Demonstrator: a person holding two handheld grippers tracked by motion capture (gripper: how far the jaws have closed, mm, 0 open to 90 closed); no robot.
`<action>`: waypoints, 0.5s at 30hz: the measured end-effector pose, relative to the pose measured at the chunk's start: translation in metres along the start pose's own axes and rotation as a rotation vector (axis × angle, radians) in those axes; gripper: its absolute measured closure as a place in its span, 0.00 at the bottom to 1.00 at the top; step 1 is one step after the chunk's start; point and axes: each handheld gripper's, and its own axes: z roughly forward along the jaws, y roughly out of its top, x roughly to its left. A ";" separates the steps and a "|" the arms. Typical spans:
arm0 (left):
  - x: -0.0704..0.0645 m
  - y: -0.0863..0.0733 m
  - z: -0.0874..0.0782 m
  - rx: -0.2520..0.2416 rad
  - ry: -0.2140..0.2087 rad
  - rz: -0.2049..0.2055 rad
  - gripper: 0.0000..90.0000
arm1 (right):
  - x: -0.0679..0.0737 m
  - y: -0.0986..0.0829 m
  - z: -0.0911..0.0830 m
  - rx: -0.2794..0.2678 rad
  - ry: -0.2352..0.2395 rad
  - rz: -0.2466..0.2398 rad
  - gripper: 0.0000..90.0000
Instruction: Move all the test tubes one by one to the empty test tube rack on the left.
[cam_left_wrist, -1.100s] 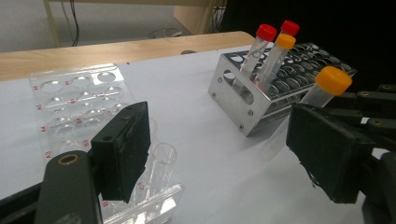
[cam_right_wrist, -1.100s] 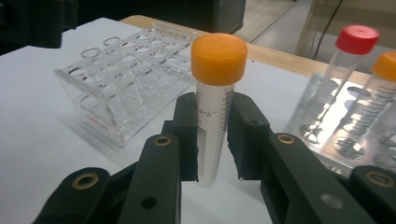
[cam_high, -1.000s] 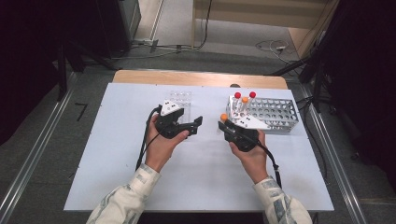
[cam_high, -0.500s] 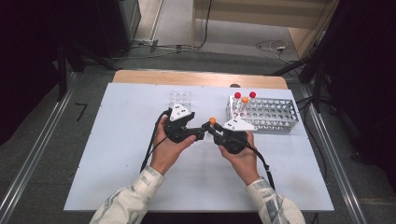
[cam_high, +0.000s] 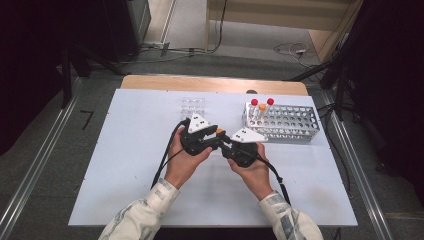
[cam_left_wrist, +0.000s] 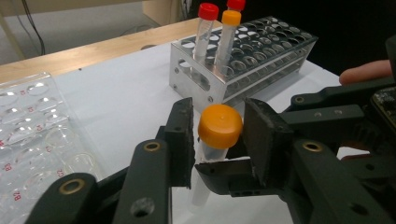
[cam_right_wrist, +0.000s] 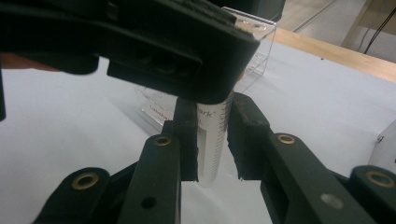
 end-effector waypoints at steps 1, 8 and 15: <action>0.000 0.000 0.000 0.000 -0.001 0.001 0.75 | 0.000 0.000 0.000 -0.001 0.001 -0.003 0.79; 0.000 0.000 -0.001 -0.004 0.003 0.009 0.79 | 0.000 0.000 -0.001 -0.001 0.003 -0.005 0.79; 0.004 0.004 -0.009 -0.024 0.000 -0.001 0.79 | 0.001 0.001 -0.005 -0.023 0.048 0.009 0.51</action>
